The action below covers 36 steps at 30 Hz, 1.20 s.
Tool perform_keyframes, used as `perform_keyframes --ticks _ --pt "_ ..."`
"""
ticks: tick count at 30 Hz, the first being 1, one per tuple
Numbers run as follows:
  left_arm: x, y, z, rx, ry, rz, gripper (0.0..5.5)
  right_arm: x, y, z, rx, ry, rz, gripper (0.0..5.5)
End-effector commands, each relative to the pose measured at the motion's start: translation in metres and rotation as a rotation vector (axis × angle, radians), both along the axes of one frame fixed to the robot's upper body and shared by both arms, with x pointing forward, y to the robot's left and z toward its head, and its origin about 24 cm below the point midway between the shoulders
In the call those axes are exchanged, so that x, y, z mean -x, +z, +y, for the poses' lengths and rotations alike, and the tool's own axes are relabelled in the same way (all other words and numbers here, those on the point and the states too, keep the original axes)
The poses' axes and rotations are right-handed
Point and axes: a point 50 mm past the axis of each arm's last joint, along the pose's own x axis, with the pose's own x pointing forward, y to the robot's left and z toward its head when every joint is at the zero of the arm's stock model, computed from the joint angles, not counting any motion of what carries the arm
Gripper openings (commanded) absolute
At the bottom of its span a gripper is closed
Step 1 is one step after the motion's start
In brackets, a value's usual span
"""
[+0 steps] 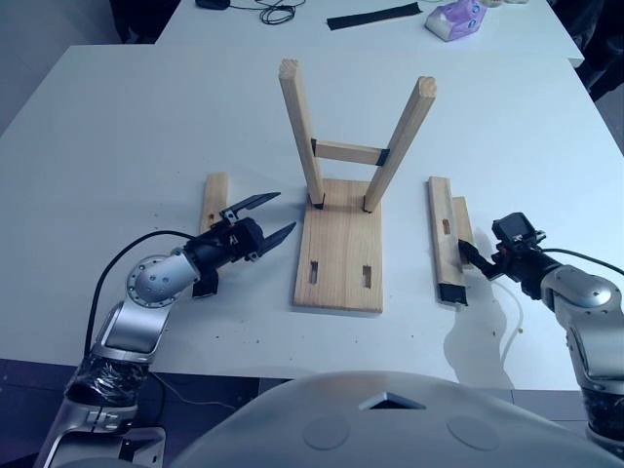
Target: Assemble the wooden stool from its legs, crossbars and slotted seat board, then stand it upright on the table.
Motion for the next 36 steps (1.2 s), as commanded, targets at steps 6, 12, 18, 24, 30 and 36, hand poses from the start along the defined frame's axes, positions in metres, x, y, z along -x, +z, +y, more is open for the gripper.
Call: perform_keyframes --ticks 6,12,18,24,30,36 --pt "0.0 -0.001 -0.003 -0.013 -0.016 0.002 2.94 0.01 -0.019 0.003 0.02 -0.014 0.058 3.99" --pt "0.0 0.0 -0.001 -0.016 -0.008 0.0 2.94 0.014 -0.025 0.0 0.03 -0.029 0.073 3.99" --pt "0.0 0.001 0.0 -0.011 0.006 -0.001 2.94 0.023 -0.033 -0.005 0.042 -0.067 0.1 3.1" --pt "-0.002 0.003 0.001 -0.014 -0.003 -0.001 2.94 0.03 -0.04 -0.001 0.03 -0.079 0.116 2.22" --pt "-0.009 0.009 0.003 0.007 0.013 -0.002 2.94 0.029 -0.04 0.002 0.017 -0.084 0.111 1.33" --pt "-0.024 0.028 0.013 0.074 0.088 -0.017 2.94 0.02 -0.031 -0.006 0.025 -0.097 0.071 1.12"
